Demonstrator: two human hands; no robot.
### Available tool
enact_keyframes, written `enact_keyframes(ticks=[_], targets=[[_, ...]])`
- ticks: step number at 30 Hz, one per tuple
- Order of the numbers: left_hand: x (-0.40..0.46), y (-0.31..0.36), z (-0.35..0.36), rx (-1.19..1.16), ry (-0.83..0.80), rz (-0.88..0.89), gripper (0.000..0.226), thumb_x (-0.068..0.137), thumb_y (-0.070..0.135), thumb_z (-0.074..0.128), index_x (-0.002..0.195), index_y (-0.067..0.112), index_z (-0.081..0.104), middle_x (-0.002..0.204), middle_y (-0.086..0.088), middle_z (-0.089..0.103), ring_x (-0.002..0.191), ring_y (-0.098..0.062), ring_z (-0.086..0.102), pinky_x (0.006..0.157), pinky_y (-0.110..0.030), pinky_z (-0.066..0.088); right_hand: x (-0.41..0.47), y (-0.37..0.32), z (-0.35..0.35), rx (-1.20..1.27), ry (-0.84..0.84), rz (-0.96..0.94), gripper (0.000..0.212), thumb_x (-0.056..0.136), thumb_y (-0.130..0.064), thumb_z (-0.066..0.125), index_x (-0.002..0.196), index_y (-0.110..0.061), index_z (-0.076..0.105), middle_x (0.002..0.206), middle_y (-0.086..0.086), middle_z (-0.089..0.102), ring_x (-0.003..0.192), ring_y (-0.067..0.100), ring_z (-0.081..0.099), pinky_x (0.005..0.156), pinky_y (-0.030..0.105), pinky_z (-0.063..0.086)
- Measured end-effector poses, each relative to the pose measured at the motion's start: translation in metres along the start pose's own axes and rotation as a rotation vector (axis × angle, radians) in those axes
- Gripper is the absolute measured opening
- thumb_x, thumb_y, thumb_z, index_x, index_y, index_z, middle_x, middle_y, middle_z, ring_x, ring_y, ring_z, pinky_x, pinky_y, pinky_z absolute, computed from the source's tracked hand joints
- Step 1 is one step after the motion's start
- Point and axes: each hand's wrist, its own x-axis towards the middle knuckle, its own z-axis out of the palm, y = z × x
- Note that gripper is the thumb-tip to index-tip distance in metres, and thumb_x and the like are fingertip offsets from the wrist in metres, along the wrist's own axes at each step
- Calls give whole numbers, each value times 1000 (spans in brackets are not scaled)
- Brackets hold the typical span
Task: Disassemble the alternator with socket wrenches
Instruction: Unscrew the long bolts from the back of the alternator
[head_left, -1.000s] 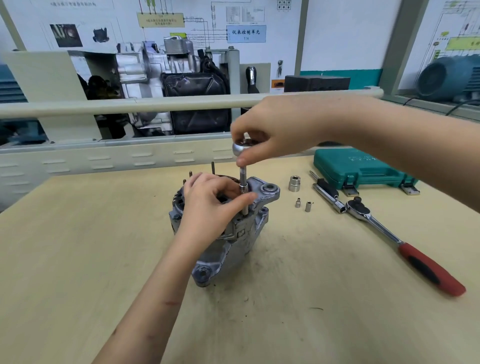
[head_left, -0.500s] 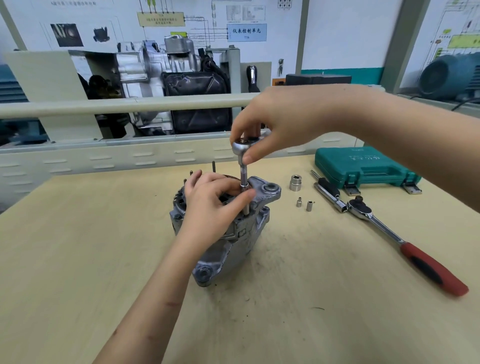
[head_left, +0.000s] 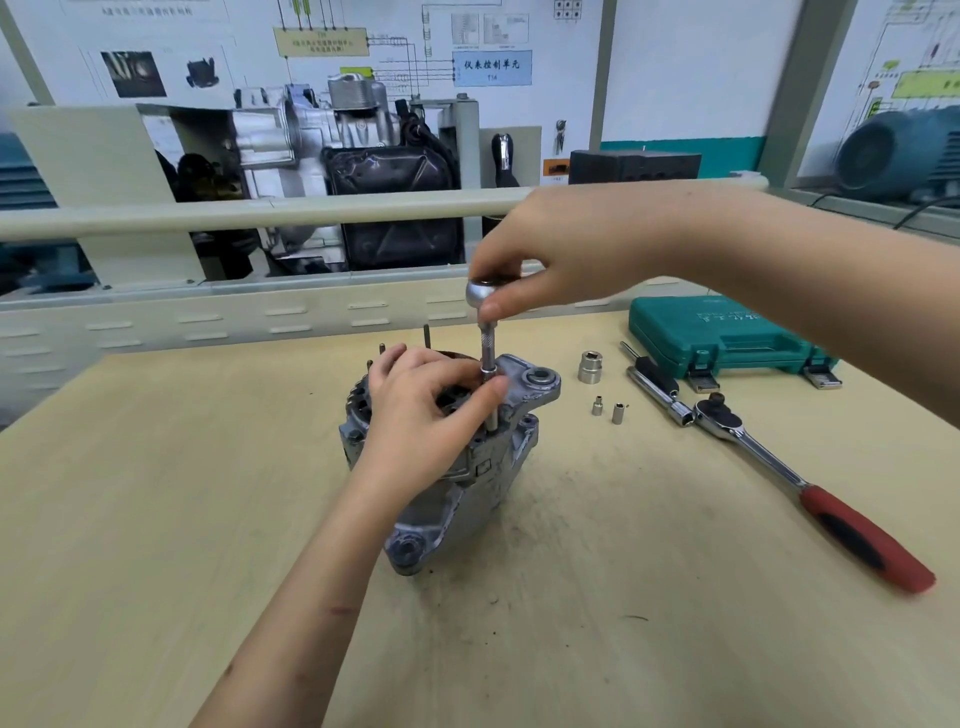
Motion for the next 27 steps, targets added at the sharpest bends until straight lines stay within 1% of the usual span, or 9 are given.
enact_keyframes(ticks=[2,5,8,12,15,18,23,25,27], targets=[[0,1,-1,-2,-4,3,14,80,30,68,74,39,59,78,24,49,92,26,35,94,-3,6,-4,1,-1,86,-7,-37,24,91,-35,51,96,-13,60,85,-1,61,78,19,50,67,19,36],[-1,2,-1,-7,-2,-11,17,78,30,69,69,40,58,75,26,51,90,23,38,91,-3,7,-6,1,-1,128,-8,-55,20,91,-31,53,101,-15,60,94,-3,62,86,13,52,73,21,37],[0,3,-1,-12,2,-38,17,76,33,70,66,39,58,73,23,54,89,12,43,91,-8,12,-7,-1,-2,102,8,-65,8,89,-35,55,92,-28,53,83,-16,55,79,9,50,69,17,37],[0,3,1,-5,18,-51,16,73,35,71,65,37,57,70,22,53,87,10,43,88,-16,16,-7,0,-1,40,44,-3,28,85,-47,54,97,-23,59,82,-8,58,74,12,52,67,27,41],[0,4,2,-12,40,-52,17,71,39,71,63,36,57,65,25,51,84,17,41,90,-7,12,-5,-2,2,9,74,52,37,82,-56,51,78,-19,53,64,-8,53,57,7,45,52,25,33],[0,5,2,-12,33,-54,15,69,48,65,63,38,55,64,25,52,83,16,42,90,-6,11,-5,-3,3,49,84,83,39,79,-60,50,65,-23,46,55,-8,51,50,6,43,49,23,30],[-1,3,-1,-6,-12,-16,13,79,30,68,77,38,58,78,27,48,89,29,33,88,0,7,-4,-4,4,-1,108,51,40,87,-50,50,85,-12,61,64,-5,51,55,8,42,52,23,31],[0,3,-2,-39,-21,-18,17,79,30,70,76,41,57,78,26,50,88,27,36,91,-9,14,-6,-6,9,42,142,68,39,88,-47,50,90,-9,62,71,0,56,62,13,47,56,25,35],[1,4,-2,-45,-15,-29,12,75,40,67,72,42,55,74,25,53,85,21,41,88,-17,19,-10,-10,21,107,226,104,35,89,-42,52,98,-10,63,85,3,63,76,19,54,70,32,42]])
